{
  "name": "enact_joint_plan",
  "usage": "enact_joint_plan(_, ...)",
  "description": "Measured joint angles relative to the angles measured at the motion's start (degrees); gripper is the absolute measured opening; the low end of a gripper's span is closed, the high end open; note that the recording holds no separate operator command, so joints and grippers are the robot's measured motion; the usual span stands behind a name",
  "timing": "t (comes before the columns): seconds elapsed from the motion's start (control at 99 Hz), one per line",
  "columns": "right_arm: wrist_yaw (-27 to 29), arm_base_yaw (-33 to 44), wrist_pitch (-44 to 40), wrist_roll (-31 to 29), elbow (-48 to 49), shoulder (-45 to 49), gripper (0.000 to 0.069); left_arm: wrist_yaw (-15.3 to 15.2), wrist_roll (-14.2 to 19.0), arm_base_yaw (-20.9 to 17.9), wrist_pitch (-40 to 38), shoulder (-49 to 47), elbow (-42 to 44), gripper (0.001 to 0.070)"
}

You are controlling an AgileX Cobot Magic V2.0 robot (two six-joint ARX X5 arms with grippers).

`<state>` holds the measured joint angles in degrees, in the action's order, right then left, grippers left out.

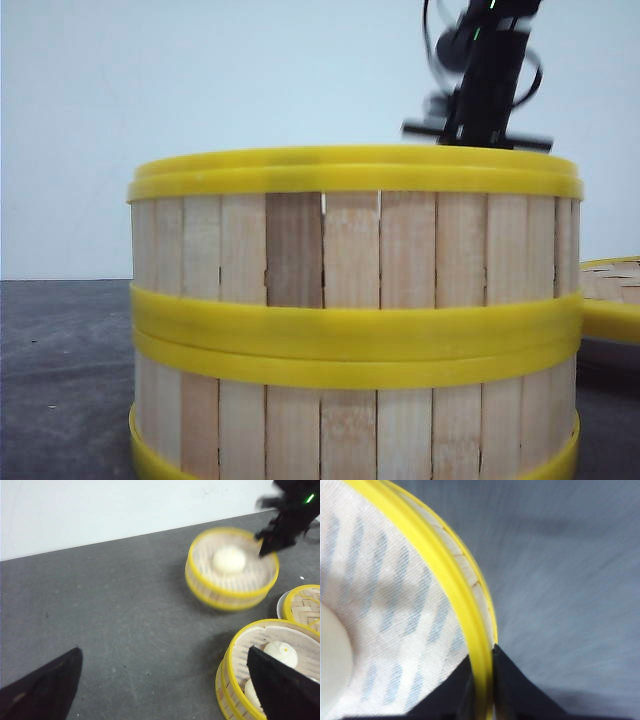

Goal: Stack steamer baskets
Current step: 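Lift the small basket and lower it onto the stack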

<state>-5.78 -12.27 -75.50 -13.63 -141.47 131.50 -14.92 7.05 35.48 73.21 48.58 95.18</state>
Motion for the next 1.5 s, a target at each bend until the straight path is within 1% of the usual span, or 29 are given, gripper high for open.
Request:
enact_joint_plan(0.071, -0.1, 0.4, -1.8, 0.1, -5.6, 0.0, 0.0024, 0.0, 0.0, 0.0, -0.3, 0.0, 0.0, 0.0634)
enact_joint_plan(0.141, -3.0, 0.1, -1.9, 0.4, -9.4, -0.4, 0.0024, 0.0, 0.0, 0.0, -0.8, 0.0, 0.0, 0.0634)
enact_joint_plan(0.202, -7.1, -0.5, -1.9, 0.1, -9.6, -2.0, 0.0024, 0.0, 0.0, 0.0, -1.1, 0.0, 0.0, 0.0634)
enact_joint_plan(0.232, -8.2, -1.1, -1.9, 0.1, -9.6, -2.8, 0.0024, 0.0, 0.0, 0.0, -1.1, 0.0, 0.0, 0.0634)
enact_joint_plan(0.465, -9.6, -5.6, -2.0, 1.1, -8.4, -7.1, 0.0024, 0.1, 0.2, 0.0, -1.0, 0.0, 0.0, 0.0634)
enact_joint_plan(0.536, -8.8, -5.7, -2.0, 1.8, -5.0, -9.7, 0.0024, 0.2, 0.5, 0.0, -1.0, 0.0, 0.0, 0.0634)
enact_joint_plan(0.606, -6.7, -5.7, -2.0, 2.9, 0.2, -13.7, 0.0024, 0.3, 0.8, 0.0, -0.8, 0.0, 0.0, 0.0634)
enact_joint_plan(0.758, -0.9, -6.1, -2.0, 5.7, 14.6, -26.6, 0.0024, 0.3, 1.3, 0.0, -0.4, 0.1, 0.0, 0.0634)
enact_joint_plan(0.869, -1.0, -6.6, -2.0, 6.4, 24.9, -35.8, 0.0024, 0.3, 1.3, 0.0, -0.7, 0.1, 0.0, 0.0634)
enact_joint_plan(0.97, -1.3, -7.1, -2.0, 6.8, 32.0, -41.0, 0.0024, 0.3, 1.3, 0.0, -1.7, 0.1, 0.0, 0.0634)
enact_joint_plan(1.112, -0.9, -10.0, -2.0, 6.8, 39.3, -42.2, 0.0024, 0.3, 1.4, 0.0, -2.6, 0.1, 0.0, 0.0634)
enact_joint_plan(1.202, -0.9, -12.5, -2.0, 6.8, 42.2, -41.6, 0.0024, 1.3, 1.4, 0.0, -2.6, 0.1, 0.0, 0.0634)
enact_joint_plan(1.384, -1.0, -16.7, -2.0, 6.8, 44.1, -41.4, 0.0024, 1.4, 1.4, 0.0, -1.8, 0.1, 0.0, 0.0634)
enact_joint_plan(1.496, -0.8, -17.4, -2.0, 6.8, 44.6, -40.4, 0.0024, 1.4, 1.4, 0.0, -1.8, 0.1, 0.0, 0.0634)
